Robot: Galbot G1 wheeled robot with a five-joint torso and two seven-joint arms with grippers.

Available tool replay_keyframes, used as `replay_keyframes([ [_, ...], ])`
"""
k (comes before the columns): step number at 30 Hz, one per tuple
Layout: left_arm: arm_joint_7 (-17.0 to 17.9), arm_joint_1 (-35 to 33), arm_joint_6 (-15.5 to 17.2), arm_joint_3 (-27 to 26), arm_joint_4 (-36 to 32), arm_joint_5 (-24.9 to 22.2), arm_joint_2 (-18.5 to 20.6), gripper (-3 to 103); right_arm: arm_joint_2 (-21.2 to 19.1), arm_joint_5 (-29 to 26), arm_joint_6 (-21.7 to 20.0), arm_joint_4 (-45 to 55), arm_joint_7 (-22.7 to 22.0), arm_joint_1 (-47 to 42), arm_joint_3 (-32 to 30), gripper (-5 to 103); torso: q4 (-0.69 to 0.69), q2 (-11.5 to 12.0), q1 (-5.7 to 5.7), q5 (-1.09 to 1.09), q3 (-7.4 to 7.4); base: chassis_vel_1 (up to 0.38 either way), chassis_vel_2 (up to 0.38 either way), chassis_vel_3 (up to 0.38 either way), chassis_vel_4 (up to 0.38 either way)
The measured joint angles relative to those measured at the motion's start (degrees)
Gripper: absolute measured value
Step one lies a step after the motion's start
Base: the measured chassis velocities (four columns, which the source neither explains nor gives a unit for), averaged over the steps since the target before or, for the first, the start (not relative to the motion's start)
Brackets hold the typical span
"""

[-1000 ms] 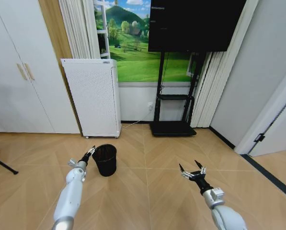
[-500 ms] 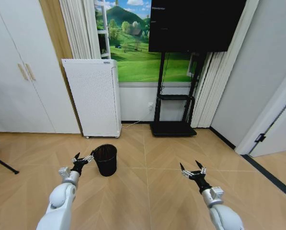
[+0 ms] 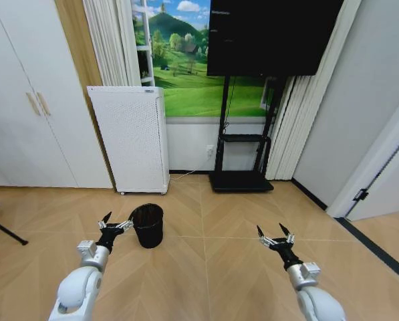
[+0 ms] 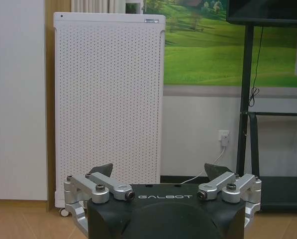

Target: Pick up the trash bin and place the garbage on the floor into it.

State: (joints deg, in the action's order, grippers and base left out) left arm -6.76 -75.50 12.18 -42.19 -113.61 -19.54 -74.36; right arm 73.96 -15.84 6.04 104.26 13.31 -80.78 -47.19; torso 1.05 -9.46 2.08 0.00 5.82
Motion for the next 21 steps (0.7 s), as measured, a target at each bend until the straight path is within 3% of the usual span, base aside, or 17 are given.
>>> replay_keyframes([
  [21,-0.8,-2.5,0.2,-1.3,-2.4,-0.7,-0.1,100,-0.6,-1.3,-1.3,2.0,-0.5,-0.1,-1.5,100,0.0,-5.1,1.29,0.0,3.79,0.0,0.0,0.0,0.0],
])
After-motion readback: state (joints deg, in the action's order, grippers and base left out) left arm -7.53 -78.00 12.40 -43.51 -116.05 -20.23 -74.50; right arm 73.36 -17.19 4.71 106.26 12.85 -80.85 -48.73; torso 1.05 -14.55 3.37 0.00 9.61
